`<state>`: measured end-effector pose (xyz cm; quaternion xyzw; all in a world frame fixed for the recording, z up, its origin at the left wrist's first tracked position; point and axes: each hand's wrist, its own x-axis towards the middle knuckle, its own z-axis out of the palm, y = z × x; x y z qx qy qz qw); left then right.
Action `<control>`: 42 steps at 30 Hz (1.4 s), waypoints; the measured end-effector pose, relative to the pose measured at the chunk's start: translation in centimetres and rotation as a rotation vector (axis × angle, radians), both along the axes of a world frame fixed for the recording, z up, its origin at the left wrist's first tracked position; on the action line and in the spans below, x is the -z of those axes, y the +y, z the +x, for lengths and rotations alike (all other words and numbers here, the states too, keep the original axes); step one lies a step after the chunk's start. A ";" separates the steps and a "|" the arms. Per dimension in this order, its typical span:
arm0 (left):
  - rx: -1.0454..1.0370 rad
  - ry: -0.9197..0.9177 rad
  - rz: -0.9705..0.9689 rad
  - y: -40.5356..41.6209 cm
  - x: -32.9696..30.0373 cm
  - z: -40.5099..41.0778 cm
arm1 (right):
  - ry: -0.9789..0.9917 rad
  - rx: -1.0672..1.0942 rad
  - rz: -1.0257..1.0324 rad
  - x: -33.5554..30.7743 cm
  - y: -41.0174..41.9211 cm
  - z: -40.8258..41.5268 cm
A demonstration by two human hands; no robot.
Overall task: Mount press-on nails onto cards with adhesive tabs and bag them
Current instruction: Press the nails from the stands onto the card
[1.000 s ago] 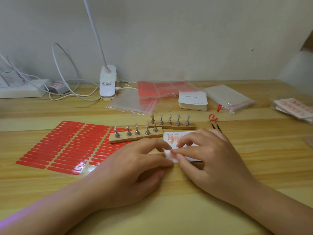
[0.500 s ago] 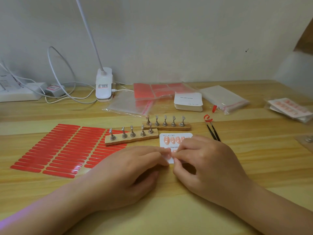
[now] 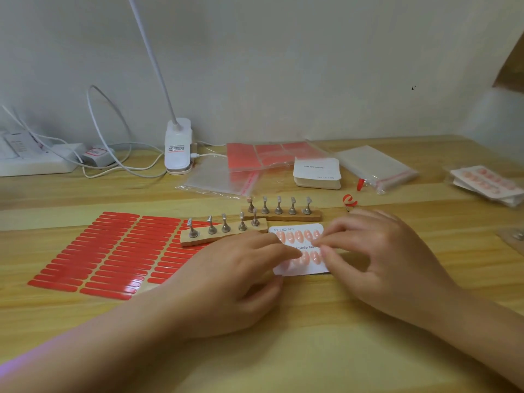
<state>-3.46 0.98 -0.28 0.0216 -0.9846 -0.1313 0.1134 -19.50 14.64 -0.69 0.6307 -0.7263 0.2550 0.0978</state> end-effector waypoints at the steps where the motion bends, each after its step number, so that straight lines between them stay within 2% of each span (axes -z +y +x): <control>1: -0.001 0.001 -0.010 0.0 0.0 -0.2 | 0.017 0.012 -0.002 0.2 0.4 -0.2; 7: -0.108 0.042 0.137 -0.4 0.4 -0.6 | 0.031 0.182 0.048 0.7 1.3 -1.3; 11: -0.191 0.025 -0.045 -0.6 0.6 -0.2 | 0.049 0.187 0.114 0.9 1.3 -1.0; 15: -0.230 0.002 -0.027 -0.7 1.0 -0.3 | 0.001 0.147 0.125 0.8 1.1 -0.6; 17: -0.246 0.028 -0.009 -0.7 1.2 -0.4 | -0.088 0.117 0.115 0.7 0.9 -0.5; 22: -0.274 0.073 0.065 -0.3 1.7 -0.2 | -0.492 0.149 0.054 -0.1 0.4 -0.1; 26: -0.256 0.076 0.102 -0.3 1.7 -0.2 | -0.706 0.151 -0.010 -0.6 0.4 0.1; 28: -0.267 0.079 0.156 -0.2 1.6 -0.2 | -0.898 0.128 -0.006 -0.6 0.2 0.2; 30: -0.282 0.090 0.282 0.0 1.6 -0.1 | -1.084 0.121 -0.024 -0.6 0.1 0.3; 33: -0.315 0.288 0.625 0.1 1.4 -0.4 | -1.241 0.115 -0.120 -0.6 0.2 0.4; 35: -0.331 0.340 0.923 0.1 1.1 -0.7 | -1.234 0.084 -0.146 -0.7 0.3 0.6; 38: -0.215 0.198 1.263 0.3 0.6 -1.0 | -1.167 0.028 -0.131 -0.9 0.2 1.1; 42: -0.233 0.146 1.372 0.5 0.5 -1.2 | -1.173 -0.007 -0.121 -1.0 -0.1 1.5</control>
